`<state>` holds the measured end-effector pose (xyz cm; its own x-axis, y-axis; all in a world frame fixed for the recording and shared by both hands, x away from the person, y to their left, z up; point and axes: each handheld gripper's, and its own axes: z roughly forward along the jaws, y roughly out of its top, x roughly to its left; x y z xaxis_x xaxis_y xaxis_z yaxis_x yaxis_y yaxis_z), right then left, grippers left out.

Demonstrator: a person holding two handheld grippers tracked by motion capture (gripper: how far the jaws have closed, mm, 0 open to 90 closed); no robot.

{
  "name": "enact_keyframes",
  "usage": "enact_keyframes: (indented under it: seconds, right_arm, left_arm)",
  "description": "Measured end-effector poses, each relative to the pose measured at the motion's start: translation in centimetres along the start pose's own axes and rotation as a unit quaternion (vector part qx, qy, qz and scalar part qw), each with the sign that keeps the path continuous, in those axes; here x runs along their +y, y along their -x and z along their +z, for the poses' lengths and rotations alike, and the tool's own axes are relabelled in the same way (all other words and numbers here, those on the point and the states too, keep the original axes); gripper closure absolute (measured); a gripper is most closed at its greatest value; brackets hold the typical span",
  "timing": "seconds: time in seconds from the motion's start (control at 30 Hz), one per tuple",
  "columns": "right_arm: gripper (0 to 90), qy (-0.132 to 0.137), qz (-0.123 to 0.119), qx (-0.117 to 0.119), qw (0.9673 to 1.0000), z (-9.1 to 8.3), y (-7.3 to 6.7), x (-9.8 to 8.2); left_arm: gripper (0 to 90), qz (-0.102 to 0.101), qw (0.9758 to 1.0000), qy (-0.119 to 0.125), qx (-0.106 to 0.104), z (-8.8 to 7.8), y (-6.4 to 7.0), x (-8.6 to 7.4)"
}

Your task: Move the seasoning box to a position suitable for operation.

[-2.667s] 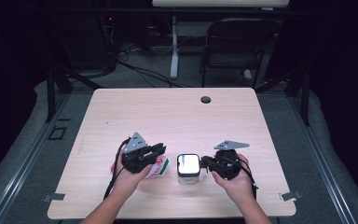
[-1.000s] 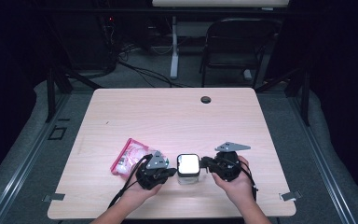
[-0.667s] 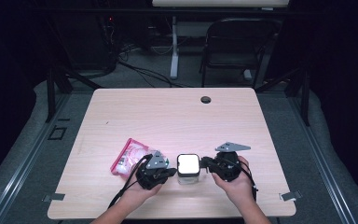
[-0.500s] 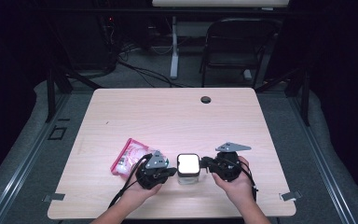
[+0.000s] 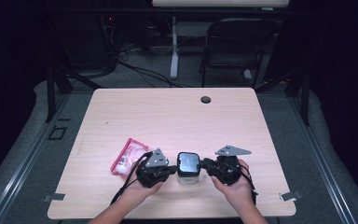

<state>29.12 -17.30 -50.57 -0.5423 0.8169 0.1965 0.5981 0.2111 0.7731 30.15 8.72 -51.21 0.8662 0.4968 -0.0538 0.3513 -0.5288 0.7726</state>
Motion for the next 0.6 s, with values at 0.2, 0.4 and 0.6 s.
enact_keyframes:
  seconds: [0.2, 0.4, 0.6]
  right_arm:
    - [74.8, -0.006, -0.002, 0.004, 1.0000, -0.5, -0.3, -0.3]
    - [61.8, -0.017, -0.023, 0.016, 0.9995, -1.2, -1.0, -0.9]
    - [58.7, -0.013, -0.032, 0.014, 0.9993, -1.4, -1.7, -1.3]
  left_arm:
    - [90.0, -0.002, 1.0000, 0.004, -0.003, -0.1, -0.2, 0.6]
    - [90.0, -0.001, 0.9999, 0.007, -0.012, -0.1, -0.3, 1.4]
    - [90.0, -0.002, 0.9999, 0.006, -0.013, 0.3, -0.1, 1.9]
